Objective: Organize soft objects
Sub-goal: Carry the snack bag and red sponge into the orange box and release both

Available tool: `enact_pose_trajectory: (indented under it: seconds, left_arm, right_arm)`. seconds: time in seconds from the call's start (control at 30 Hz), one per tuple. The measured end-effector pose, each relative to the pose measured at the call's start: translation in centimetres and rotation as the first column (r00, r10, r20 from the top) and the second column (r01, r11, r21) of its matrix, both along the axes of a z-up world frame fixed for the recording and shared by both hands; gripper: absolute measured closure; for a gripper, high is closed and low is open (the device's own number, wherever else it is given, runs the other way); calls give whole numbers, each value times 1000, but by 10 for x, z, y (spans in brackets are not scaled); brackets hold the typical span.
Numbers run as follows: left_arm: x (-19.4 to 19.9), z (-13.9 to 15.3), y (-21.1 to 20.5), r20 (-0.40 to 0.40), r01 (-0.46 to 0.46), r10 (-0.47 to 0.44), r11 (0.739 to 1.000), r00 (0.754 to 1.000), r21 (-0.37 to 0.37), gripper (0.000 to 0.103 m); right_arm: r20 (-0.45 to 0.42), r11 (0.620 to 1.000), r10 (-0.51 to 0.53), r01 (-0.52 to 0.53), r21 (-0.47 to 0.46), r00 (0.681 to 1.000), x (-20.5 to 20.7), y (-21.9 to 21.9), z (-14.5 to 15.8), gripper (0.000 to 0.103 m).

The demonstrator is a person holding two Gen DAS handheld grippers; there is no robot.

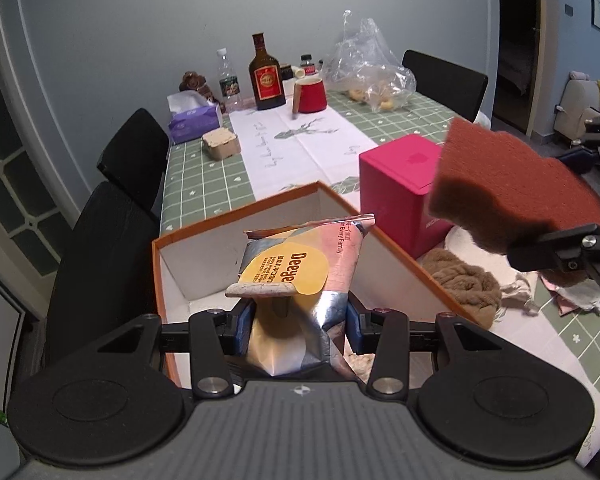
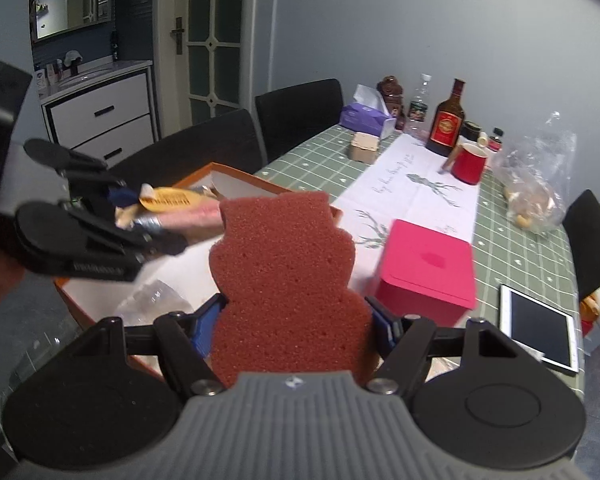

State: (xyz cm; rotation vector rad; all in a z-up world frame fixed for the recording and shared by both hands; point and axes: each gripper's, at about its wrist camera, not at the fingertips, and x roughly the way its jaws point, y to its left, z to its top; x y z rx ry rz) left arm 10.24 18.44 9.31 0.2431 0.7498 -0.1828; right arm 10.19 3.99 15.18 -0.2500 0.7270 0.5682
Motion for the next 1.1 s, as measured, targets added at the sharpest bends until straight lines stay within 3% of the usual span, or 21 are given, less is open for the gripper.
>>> enact_pose_trajectory:
  seconds: [0.27, 0.53, 0.87, 1.1]
  left_arm:
    - [16, -15, 14, -47, -81, 80, 997, 996, -14, 52]
    - [27, -33, 25, -82, -170, 170, 985, 982, 13, 52]
    - [33, -41, 14, -91, -136, 143, 987, 986, 82, 52]
    - [39, -57, 14, -136, -141, 155, 984, 979, 107, 52]
  right_arm:
    - [-58, 1000, -10, 10, 2, 998, 29, 49, -13, 31]
    - [-140, 997, -66, 70, 27, 988, 65, 76, -44, 32]
    - [-116, 998, -32, 25, -56, 993, 89, 97, -71, 32]
    - [-153, 995, -4, -11, -100, 988, 102, 113, -86, 32]
